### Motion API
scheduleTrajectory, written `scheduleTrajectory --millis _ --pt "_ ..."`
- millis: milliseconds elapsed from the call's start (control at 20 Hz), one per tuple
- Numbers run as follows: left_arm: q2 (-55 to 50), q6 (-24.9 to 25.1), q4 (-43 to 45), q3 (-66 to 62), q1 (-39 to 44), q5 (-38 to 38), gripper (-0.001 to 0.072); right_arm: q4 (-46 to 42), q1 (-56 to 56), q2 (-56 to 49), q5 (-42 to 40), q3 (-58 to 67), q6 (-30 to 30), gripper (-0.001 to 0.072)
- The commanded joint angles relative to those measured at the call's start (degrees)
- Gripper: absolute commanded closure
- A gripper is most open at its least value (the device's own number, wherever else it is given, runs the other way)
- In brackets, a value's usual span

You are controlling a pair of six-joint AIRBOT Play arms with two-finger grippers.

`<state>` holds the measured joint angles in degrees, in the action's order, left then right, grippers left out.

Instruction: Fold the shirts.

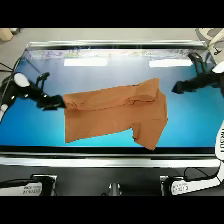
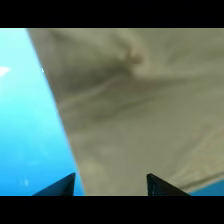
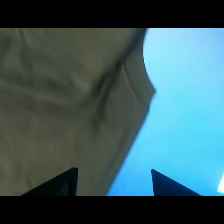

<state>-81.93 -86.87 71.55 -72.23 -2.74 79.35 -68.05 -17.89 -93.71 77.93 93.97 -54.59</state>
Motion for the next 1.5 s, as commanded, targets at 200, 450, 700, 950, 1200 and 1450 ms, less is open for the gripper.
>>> scheduleTrajectory --millis 200,450,700,950,1200,1450 --pt "10.75 4.09 -4.87 30.86 -3.21 -6.8 0.0193 -0.57 -4.02 0.44 11.3 -1.51 2.19 0.0229" --pt "9.42 4.63 -10.75 34.34 -1.03 -12.66 0.0193 -0.74 -3.28 0.44 10.97 -1.51 2.6 0.0229" --pt "7.85 3.52 -11.65 34.34 1.18 -16.26 0.0202 -2.73 -3.28 0.46 11.39 -1.97 2.58 0.0229" --pt "7.98 1.62 -11.63 34.29 1.4 -18.38 0.0681 -3.3 -3.26 0.44 10.8 -14.91 3.1 0.0223" --pt "9.14 1.62 -11.63 34.29 1.42 -18.4 0.0681 4.48 -3.26 0.44 1.73 -23.8 4.76 0.0223" --pt "11.26 1.62 -11.65 34.29 1.42 -18.45 0.0681 8.66 -3.26 -2.84 -3.5 -24.28 4.26 0.0243"
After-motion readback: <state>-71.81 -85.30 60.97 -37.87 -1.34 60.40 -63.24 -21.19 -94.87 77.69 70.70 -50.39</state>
